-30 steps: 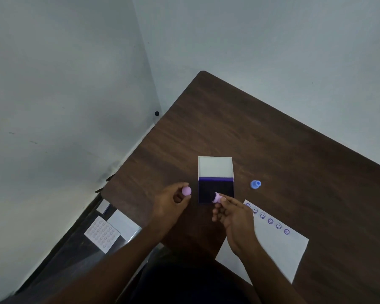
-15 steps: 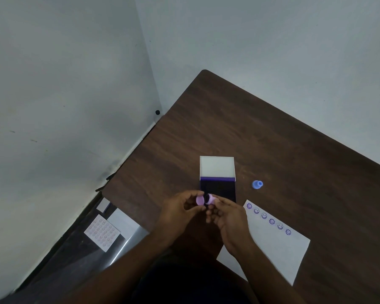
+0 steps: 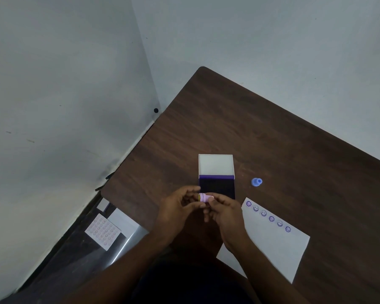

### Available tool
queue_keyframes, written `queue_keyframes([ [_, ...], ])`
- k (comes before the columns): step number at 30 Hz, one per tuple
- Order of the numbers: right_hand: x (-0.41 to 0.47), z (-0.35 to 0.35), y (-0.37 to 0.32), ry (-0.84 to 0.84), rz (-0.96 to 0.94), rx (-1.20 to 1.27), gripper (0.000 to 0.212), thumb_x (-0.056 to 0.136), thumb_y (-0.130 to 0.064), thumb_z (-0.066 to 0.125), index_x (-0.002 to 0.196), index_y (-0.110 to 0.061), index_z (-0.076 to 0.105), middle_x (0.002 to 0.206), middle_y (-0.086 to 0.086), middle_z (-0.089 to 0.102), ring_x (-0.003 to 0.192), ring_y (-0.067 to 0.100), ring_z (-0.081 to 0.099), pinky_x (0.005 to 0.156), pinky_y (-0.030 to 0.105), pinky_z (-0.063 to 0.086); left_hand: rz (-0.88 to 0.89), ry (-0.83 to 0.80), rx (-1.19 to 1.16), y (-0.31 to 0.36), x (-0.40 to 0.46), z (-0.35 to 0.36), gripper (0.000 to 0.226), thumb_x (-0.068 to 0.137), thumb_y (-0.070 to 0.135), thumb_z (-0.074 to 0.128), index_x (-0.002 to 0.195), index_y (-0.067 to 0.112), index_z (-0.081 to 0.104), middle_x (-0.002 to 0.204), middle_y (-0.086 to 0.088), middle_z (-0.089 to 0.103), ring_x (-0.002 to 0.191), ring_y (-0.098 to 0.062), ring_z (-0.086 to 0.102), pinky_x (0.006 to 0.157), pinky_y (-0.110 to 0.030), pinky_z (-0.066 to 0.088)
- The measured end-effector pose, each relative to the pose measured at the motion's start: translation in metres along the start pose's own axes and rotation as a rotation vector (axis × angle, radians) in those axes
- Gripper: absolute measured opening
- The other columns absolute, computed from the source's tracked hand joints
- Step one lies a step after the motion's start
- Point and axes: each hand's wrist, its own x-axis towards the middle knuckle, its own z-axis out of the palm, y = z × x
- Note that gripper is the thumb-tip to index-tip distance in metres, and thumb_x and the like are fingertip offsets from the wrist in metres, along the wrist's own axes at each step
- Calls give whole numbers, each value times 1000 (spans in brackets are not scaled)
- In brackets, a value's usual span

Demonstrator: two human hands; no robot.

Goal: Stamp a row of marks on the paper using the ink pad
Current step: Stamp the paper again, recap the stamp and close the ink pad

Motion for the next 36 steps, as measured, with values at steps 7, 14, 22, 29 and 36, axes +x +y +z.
queue_keyframes([
  [7, -6, -3, -10, -130, -57, -1, 22, 96, -15, 50, 99, 0, 66, 83, 34, 58, 68, 37, 52, 70, 44, 48, 15, -15, -147, 10, 1, -3, 16, 79, 19, 73, 87, 30, 65, 83, 23, 61, 77, 4, 61, 69, 1, 43],
  [14, 3, -13, -7, -83, -44, -199, 24, 93, -32, 52, 93, -12, 66, 81, 0, 64, 77, 13, 58, 71, 13, 45, 5, -81, -214, 7, 6, -3, 15, 79, 12, 73, 89, 23, 69, 75, 22, 67, 73, 4, 63, 67, -2, 45],
  [22, 7, -19, -12, -15, 8, 45, 11, 84, -27, 67, 80, -19, 72, 69, 10, 67, 64, 25, 59, 67, 33, 51, 107, -37, -90, 5, 19, 0, 35, 76, 25, 77, 108, 27, 65, 99, 14, 64, 93, -3, 61, 80, -7, 47],
  [29, 15, -61, -11, 194, -99, -101, 26, 81, -37, 71, 97, -17, 74, 67, 3, 69, 58, 14, 61, 63, 30, 54, 127, -49, 86, 19, 31, 23, 23, 82, 30, 71, 105, 29, 66, 89, 14, 65, 82, 0, 61, 72, -9, 45],
  [36, 35, -105, -6, 446, -130, -386, 30, 83, -40, 67, 88, -11, 74, 75, 1, 71, 67, 12, 63, 70, 27, 51, 158, -149, 214, 37, 52, 72, 27, 83, 28, 70, 109, 21, 67, 97, 7, 68, 84, -4, 60, 84, -19, 49],
])
